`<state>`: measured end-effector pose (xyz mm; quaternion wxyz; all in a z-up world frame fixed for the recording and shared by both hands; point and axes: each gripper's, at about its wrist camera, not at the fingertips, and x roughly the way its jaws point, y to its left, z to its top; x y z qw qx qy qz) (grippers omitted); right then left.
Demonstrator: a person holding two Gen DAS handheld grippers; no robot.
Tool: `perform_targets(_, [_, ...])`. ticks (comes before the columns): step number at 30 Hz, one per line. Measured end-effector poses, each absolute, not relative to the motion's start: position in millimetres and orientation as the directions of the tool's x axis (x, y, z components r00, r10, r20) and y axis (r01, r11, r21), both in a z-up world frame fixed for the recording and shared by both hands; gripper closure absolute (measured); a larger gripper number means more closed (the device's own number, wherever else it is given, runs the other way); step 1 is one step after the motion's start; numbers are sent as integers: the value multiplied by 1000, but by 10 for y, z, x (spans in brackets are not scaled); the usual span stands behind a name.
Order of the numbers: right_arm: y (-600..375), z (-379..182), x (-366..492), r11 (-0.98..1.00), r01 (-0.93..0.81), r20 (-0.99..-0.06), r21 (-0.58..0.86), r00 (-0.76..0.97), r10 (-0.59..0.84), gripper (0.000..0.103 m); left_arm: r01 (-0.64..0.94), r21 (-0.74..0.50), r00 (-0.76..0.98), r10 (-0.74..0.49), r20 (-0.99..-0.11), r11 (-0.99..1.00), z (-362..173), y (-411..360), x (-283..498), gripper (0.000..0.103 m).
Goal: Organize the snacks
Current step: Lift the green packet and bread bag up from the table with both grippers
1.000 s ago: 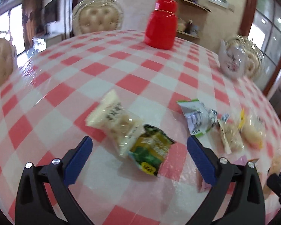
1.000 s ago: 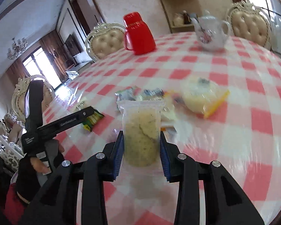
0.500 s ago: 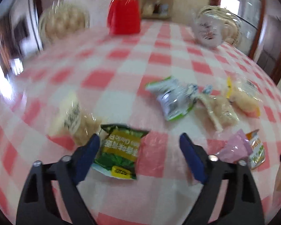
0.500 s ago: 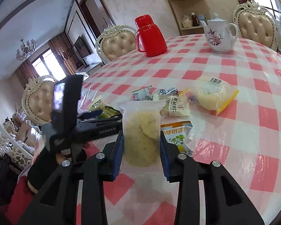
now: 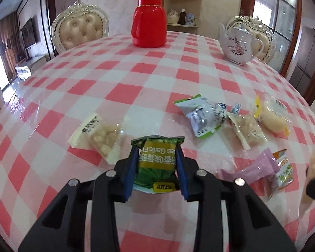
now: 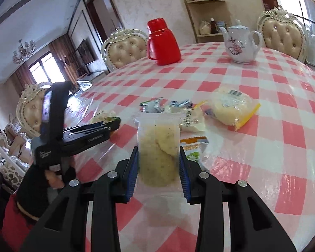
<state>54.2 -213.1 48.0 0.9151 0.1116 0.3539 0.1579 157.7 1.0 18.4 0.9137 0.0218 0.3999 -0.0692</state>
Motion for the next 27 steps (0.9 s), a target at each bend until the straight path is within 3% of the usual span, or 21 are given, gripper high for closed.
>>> perform_targets(8, [-2178, 425, 584, 939, -167, -596, 300, 736, 322, 67, 172, 4, 684, -117, -720, 985, 211, -192, 1357, 68])
perform_targets(27, [-2167, 384, 179, 936, -132, -569, 328, 763, 307, 67, 153, -89, 737, -174, -653, 984, 345, -112, 477, 68])
